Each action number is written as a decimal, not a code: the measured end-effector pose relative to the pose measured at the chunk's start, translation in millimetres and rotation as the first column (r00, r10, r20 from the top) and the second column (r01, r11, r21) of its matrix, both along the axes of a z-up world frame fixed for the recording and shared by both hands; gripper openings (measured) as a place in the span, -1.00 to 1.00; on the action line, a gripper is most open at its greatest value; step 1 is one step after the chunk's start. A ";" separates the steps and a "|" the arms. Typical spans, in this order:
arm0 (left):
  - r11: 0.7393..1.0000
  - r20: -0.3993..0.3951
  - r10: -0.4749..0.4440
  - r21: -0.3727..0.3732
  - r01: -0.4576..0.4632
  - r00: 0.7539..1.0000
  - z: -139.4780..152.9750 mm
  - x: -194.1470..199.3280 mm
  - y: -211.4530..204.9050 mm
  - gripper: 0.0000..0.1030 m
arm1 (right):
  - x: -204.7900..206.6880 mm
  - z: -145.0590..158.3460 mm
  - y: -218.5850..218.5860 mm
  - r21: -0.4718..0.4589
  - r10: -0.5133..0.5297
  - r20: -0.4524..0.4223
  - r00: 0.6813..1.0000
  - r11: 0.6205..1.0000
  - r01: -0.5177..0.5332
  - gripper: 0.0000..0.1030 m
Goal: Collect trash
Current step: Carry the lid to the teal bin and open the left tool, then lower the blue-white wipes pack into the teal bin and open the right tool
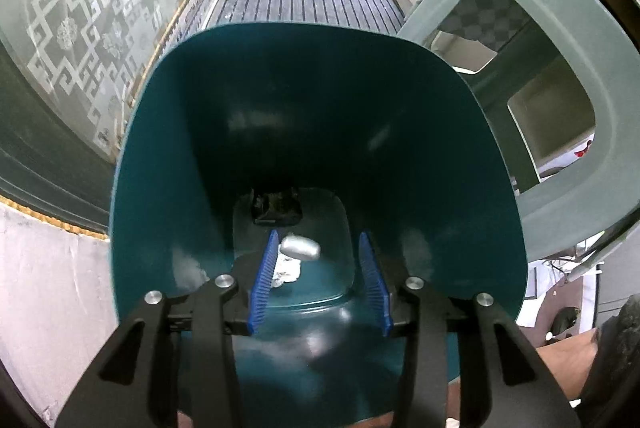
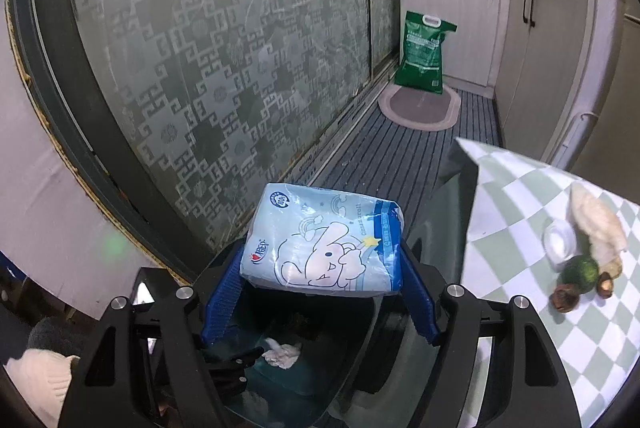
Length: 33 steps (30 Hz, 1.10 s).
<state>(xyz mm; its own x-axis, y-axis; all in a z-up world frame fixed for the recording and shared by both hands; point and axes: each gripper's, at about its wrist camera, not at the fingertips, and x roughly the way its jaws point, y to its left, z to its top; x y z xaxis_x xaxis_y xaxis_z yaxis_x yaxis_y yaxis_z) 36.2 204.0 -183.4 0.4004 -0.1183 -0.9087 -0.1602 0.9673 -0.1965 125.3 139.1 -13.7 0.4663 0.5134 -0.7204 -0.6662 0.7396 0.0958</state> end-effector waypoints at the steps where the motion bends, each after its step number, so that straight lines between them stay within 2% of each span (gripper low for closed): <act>1: 1.000 0.012 0.001 -0.001 -0.001 1.000 2.7 -0.5 0.7 -0.14 | 0.4 -2.4 0.8 -0.005 0.000 -0.004 1.000 1.000 0.000 0.41; 3: 1.000 0.041 0.012 -0.006 -0.011 0.999 10.6 -1.5 4.0 -0.14 | 1.2 -8.2 2.2 -0.012 -0.001 -0.014 1.000 1.000 0.001 0.42; 6: 0.999 0.091 0.039 -0.009 -0.038 0.995 26.0 -5.3 9.6 -0.20 | -2.4 -14.0 8.3 -0.052 0.001 0.015 1.000 0.999 0.000 0.42; 10: 0.997 0.182 0.078 -0.007 -0.078 0.980 51.4 -11.1 18.3 -0.30 | -7.9 -14.7 13.6 -0.058 0.016 0.024 1.000 0.998 -0.015 0.41; 14: 0.991 0.286 0.130 -0.025 -0.128 0.949 84.4 -19.8 30.4 -0.39 | -16.4 -14.0 23.0 -0.072 0.050 0.043 0.998 0.996 -0.047 0.41; 19: 0.984 0.413 0.172 -0.042 -0.170 0.894 125.7 -37.4 41.9 -0.48 | -29.3 -30.1 39.3 -0.101 0.104 0.023 0.994 0.990 -0.101 0.41; 24: 0.982 0.476 0.188 -0.066 -0.179 0.859 146.4 -43.8 45.9 -0.50 | -36.0 -54.2 50.6 -0.135 0.138 -0.018 0.990 0.981 -0.139 0.41; 33: 0.984 0.533 0.179 -0.079 -0.162 0.827 162.1 -45.0 38.2 -0.52 | -33.2 -96.1 61.9 -0.177 0.153 -0.106 0.983 0.969 -0.170 0.41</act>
<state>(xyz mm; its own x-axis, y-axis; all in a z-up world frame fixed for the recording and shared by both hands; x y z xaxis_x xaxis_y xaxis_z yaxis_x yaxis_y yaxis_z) -8.9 242.2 -21.2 0.8393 -0.0259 -0.5430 -0.1833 0.9269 -0.3275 92.1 201.0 -109.8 0.3165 0.4303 -0.8454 -0.7729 0.6337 0.0332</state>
